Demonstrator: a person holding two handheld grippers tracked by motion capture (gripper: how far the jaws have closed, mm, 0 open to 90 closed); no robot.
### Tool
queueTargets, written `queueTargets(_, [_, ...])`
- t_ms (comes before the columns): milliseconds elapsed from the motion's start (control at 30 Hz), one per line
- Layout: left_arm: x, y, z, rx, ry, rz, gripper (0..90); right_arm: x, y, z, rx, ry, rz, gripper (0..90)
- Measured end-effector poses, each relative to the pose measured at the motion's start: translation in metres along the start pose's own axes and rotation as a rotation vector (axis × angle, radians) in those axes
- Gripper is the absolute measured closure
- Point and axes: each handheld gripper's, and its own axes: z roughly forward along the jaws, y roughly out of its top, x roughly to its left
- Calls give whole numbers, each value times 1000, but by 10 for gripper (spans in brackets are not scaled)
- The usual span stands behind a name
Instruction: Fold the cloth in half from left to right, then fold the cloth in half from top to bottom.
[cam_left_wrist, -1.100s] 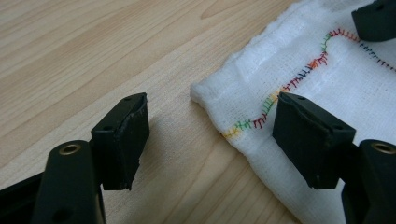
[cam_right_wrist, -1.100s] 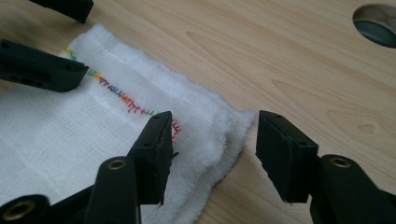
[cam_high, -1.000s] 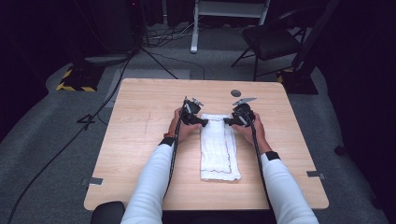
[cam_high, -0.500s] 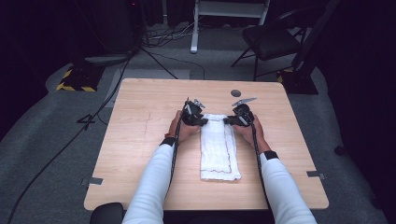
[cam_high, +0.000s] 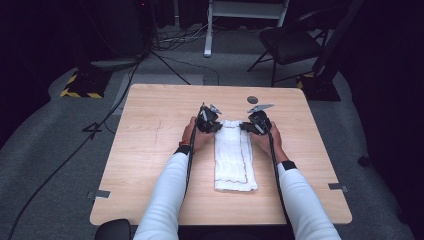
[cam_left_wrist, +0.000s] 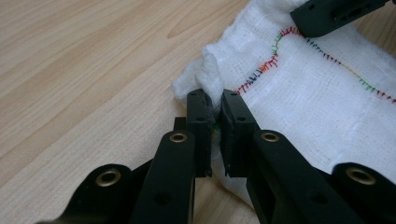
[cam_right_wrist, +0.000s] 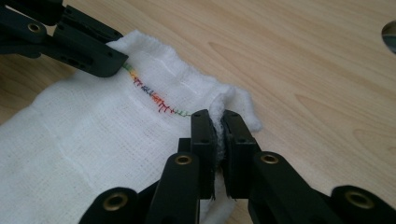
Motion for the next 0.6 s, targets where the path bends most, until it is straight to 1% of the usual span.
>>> queueTargets(133, [0,5,-4,-14,20,6,833,1,3,-4,-23,-13,-9,853])
queueTargets(200, [-1,8,-7,-16,36,35,834,1,5,-5,-29,-18,-12,854])
queueTargets(267, [-2,11,-10,-19,52,45,834,3,8,-7,-38,-28,-20,855])
queueTargets(400, [-2,16,-15,-27,58,52,835,4,13,-12,-55,-48,-31,855])
queueTargets(467, [-2,20,-17,-32,70,62,835,5,16,-15,-63,-56,-36,855])
queueTargets(600, [-3,28,-22,-54,87,63,836,3,22,-21,-91,-71,-41,856])
